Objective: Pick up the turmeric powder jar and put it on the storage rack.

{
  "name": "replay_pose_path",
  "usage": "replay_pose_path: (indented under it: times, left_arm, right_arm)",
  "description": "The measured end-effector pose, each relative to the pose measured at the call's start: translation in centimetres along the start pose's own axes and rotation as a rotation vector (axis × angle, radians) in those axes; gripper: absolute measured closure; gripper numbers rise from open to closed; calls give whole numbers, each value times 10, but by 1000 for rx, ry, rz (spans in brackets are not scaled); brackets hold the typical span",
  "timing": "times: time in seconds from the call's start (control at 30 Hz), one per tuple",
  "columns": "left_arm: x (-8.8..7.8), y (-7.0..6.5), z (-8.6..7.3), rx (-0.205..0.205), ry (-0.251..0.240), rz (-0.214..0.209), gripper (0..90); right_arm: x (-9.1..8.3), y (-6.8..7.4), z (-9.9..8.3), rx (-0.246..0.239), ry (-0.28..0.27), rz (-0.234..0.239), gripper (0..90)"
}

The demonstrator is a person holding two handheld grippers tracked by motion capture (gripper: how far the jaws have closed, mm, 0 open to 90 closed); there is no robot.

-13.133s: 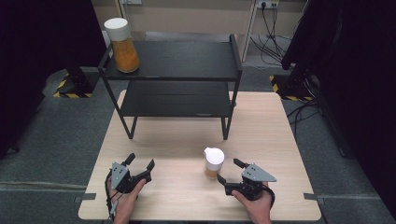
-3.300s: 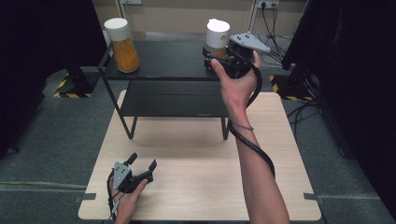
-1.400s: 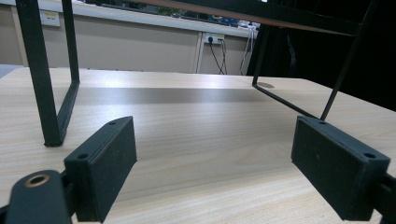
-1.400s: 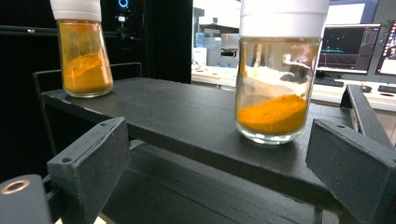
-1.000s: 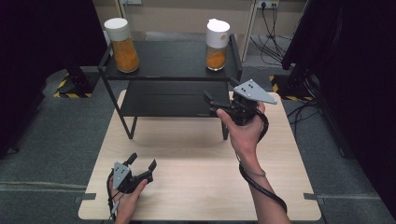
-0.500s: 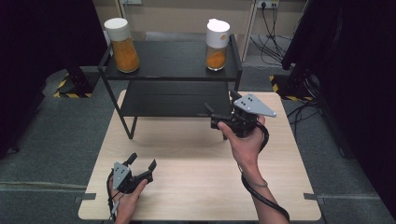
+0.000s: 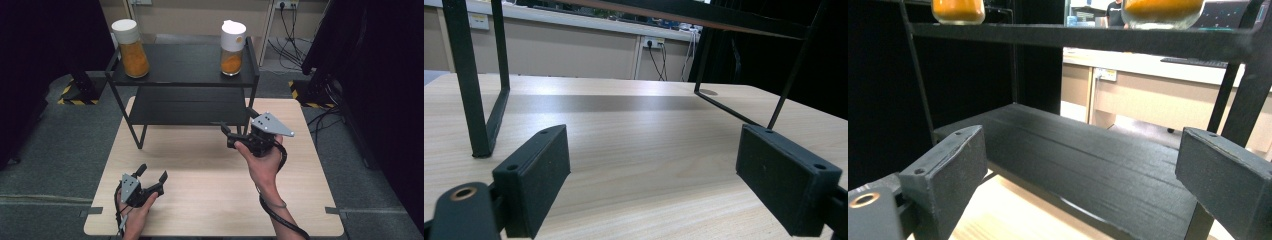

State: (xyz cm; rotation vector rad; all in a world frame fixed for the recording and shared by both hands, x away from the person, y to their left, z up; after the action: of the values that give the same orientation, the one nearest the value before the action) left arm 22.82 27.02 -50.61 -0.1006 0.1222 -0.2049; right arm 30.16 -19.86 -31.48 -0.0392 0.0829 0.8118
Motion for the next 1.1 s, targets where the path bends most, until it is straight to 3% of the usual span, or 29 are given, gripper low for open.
replay_pose_path:
  times: [0.67, 1.1]
  left_arm:
    - [0, 0, 0, 2, 0, 0, 133]
    - [0, 0, 0, 1, 0, 1, 134]
  right_arm:
    - [-3, 5, -28, 21, 26, 20, 65]
    - [-4, 6, -56, 53, 59, 34, 65]
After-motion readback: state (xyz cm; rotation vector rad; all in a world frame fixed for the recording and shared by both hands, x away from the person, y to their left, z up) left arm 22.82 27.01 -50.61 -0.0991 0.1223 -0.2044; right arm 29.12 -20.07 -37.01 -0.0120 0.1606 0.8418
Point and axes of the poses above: each handheld gripper's, and its own axes: x roughly forward along the jaws, z roughly out of its top, y roughly to its left, the point moved 3 cm from there along x, roughly forward along the jaws, and after that the axes turned 11 degrees about z, right-handed, at the moved point
